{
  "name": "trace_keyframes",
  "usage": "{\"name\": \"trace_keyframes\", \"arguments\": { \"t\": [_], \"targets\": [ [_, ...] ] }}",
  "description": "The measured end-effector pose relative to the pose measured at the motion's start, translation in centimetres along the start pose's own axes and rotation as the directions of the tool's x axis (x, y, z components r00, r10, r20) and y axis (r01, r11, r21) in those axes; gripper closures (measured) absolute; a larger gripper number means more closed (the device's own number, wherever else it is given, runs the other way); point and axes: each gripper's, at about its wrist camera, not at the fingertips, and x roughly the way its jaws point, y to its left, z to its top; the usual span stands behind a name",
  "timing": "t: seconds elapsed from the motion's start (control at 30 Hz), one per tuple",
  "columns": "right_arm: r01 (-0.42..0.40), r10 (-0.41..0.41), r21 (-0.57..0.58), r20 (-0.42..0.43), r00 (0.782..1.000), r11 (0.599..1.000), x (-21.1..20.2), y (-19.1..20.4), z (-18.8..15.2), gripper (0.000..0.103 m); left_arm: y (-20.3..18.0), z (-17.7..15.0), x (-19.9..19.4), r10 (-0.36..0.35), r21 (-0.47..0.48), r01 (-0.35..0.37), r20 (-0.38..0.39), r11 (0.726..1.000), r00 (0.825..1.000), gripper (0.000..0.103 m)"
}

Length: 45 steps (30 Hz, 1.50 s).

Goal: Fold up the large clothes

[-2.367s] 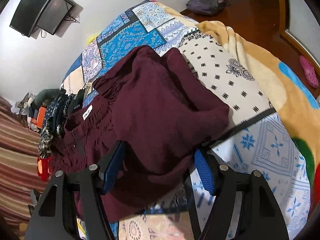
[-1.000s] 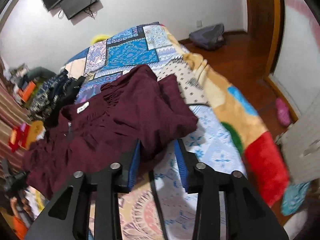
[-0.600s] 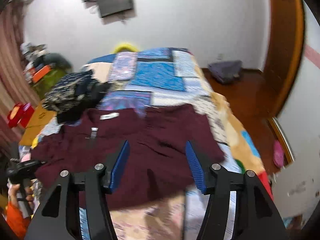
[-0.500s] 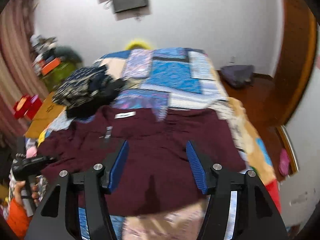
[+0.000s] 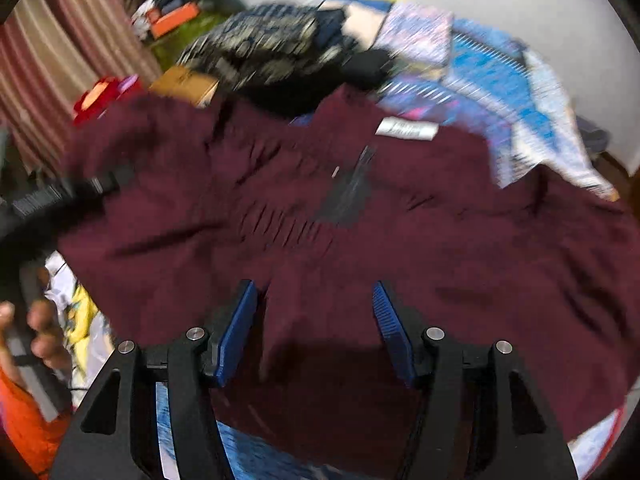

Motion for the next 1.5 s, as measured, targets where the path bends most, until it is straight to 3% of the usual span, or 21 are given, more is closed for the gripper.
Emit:
{"name": "trace_keyframes", "arguments": {
  "t": [0.07,0.2,0.33,0.43,0.53,0.7,0.8,0.87,0.9,1.03,1.07,1.13,1.2,1.27,1.3,1.43,1.5],
  "targets": [
    [-0.048,0.049,0.018,-0.022,0.999,0.999,1.2,0.7,0.0,0.046,-0.8,0.6,-1.7,-0.003,0.02,0.002,0.046,1.0,0.999,0.087],
    [-0.162,0.164,0.045,-0.053,0.985,0.986,2.2,1.7,0.6,0.046,-4.0,1.3,-4.4,0.044,0.132,-0.062,0.136,0.989,0.99,0.087],
    [-0.231,0.237,0.129,-0.028,0.971,0.964,0.8,0.0,0.9,0.046,-8.2,1.1,-5.8,0.057,0.254,-0.11,0.205,0.961,0.977,0.087],
    [-0.199,0.195,0.16,0.041,0.98,0.967,-1.7,-2.4,0.4,0.046,-12.0,0.5,-5.4,0.045,0.343,-0.124,0.227,0.931,0.973,0.087],
    [-0.124,0.103,0.181,0.119,0.988,0.976,-5.2,-5.6,-0.9,0.046,-16.0,-0.2,-4.1,0.017,0.424,-0.114,0.226,0.898,0.974,0.087],
    [-0.015,-0.043,0.266,0.21,0.977,0.964,-10.7,-11.1,-3.6,0.046,-22.0,-2.5,-0.9,-0.062,0.515,-0.021,0.144,0.857,0.988,0.087],
    [0.029,-0.113,0.333,0.234,0.966,0.942,-13.0,-13.6,-5.1,0.046,-25.5,-5.4,1.9,-0.08,0.58,0.031,0.058,0.814,0.995,0.087],
    [0.045,-0.14,0.365,0.24,0.961,0.93,-13.8,-14.9,-5.9,0.046,-27.3,-7.7,4.2,-0.061,0.629,0.054,-0.01,0.775,0.998,0.087],
    [0.055,-0.158,0.384,0.241,0.958,0.922,-14.3,-15.6,-6.4,0.046,-28.1,-9.5,5.9,-0.032,0.666,0.065,-0.062,0.743,0.998,0.087],
    [0.077,-0.19,0.427,0.228,0.955,0.901,-14.9,-17.1,-7.6,0.046,-28.4,-14.4,10.2,0.074,0.74,0.114,-0.216,0.663,0.974,0.087],
    [0.084,-0.198,0.433,0.225,0.954,0.897,-15.1,-17.2,-8.0,0.046,-28.4,-15.3,10.6,0.093,0.759,0.111,-0.221,0.642,0.971,0.086],
    [0.093,-0.206,0.433,0.222,0.953,0.897,-15.3,-17.4,-8.3,0.046,-28.7,-16.9,10.1,0.121,0.82,0.063,-0.159,0.568,0.98,0.079],
    [0.108,-0.218,0.421,0.222,0.95,0.901,-15.9,-17.2,-8.4,0.046,-28.8,-17.1,9.2,0.108,0.839,0.089,-0.173,0.538,0.979,0.062],
    [0.126,-0.231,0.404,0.225,0.946,0.906,-16.6,-17.1,-8.8,0.046,-28.9,-17.3,8.1,0.07,0.824,0.152,-0.226,0.546,0.972,0.034],
    [0.134,-0.238,0.388,0.234,0.943,0.912,-17.0,-16.7,-8.6,0.046,-28.8,-17.1,7.3,0.048,0.814,0.182,-0.248,0.552,0.967,0.03],
    [0.13,-0.231,0.347,0.267,0.936,0.929,-17.3,-16.3,-7.8,0.046,-28.5,-16.8,3.9,0.023,0.837,0.174,-0.217,0.518,0.976,0.023],
    [0.12,-0.22,0.331,0.284,0.933,0.936,-17.7,-16.1,-8.0,0.046,-28.1,-16.4,2.3,0.01,0.84,0.157,-0.19,0.52,0.982,0.023]
  ]
}}
